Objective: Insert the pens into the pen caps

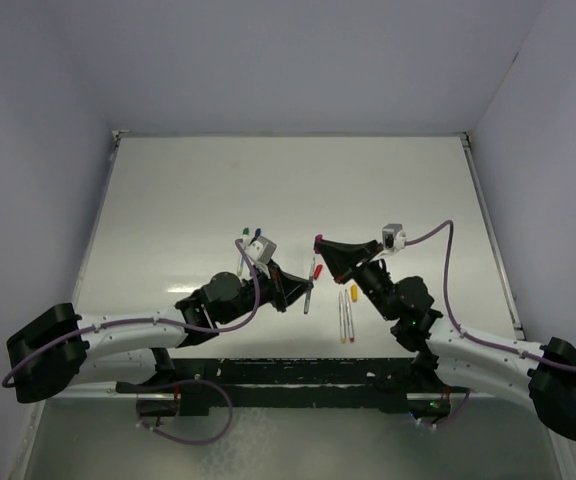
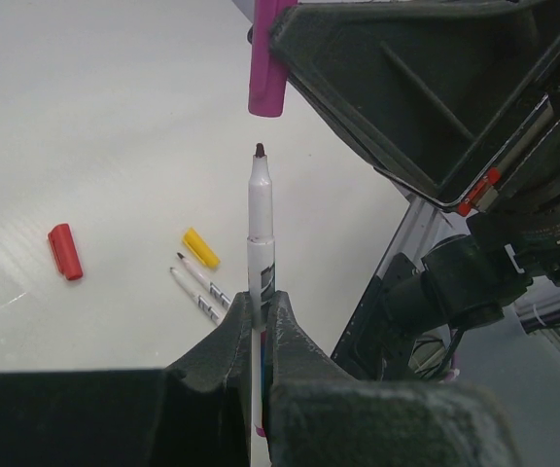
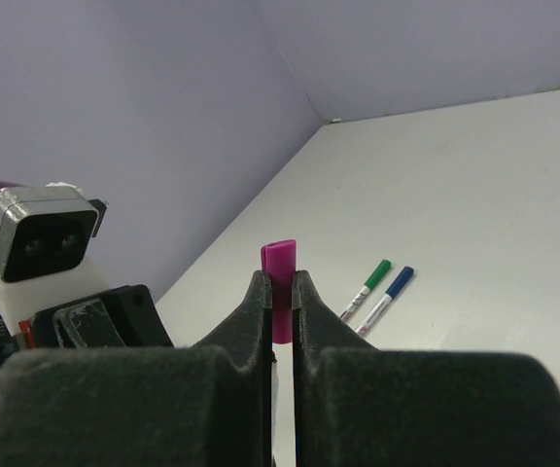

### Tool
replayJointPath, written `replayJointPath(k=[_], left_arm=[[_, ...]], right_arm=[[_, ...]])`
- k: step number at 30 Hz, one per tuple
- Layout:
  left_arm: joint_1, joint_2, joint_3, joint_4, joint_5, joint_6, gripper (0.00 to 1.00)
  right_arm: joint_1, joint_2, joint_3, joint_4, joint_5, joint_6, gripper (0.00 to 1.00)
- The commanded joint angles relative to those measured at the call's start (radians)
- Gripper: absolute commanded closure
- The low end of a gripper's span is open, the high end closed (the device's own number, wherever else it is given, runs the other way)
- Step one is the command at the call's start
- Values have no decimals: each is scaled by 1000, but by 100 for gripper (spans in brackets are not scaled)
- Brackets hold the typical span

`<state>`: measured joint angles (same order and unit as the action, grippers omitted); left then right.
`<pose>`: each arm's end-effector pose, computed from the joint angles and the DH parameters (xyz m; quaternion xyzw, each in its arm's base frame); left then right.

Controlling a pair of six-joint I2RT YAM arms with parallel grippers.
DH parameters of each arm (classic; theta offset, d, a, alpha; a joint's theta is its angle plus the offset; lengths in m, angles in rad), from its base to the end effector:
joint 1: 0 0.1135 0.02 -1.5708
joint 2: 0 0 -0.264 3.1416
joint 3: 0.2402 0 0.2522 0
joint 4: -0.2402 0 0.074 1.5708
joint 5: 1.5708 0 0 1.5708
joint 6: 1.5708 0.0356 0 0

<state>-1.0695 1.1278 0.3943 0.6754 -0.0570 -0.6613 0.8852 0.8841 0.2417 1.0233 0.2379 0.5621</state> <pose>0.1163 -0.2080 0.2262 0.1282 0.7159 -0.5088 0.4605 0.1240 0.1383 0.2593 0.0075 0.5651 0.4946 0.6603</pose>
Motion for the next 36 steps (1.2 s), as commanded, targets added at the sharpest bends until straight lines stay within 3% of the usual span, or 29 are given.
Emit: replayJointPath(k=[1, 36], left_arm=[[-5, 2, 7, 65, -12, 0, 100], [-5, -28, -7, 89, -75, 7, 100]], right_arm=[[3, 2, 6, 64, -22, 17, 100], [5, 16, -8, 39, -76, 43, 100]])
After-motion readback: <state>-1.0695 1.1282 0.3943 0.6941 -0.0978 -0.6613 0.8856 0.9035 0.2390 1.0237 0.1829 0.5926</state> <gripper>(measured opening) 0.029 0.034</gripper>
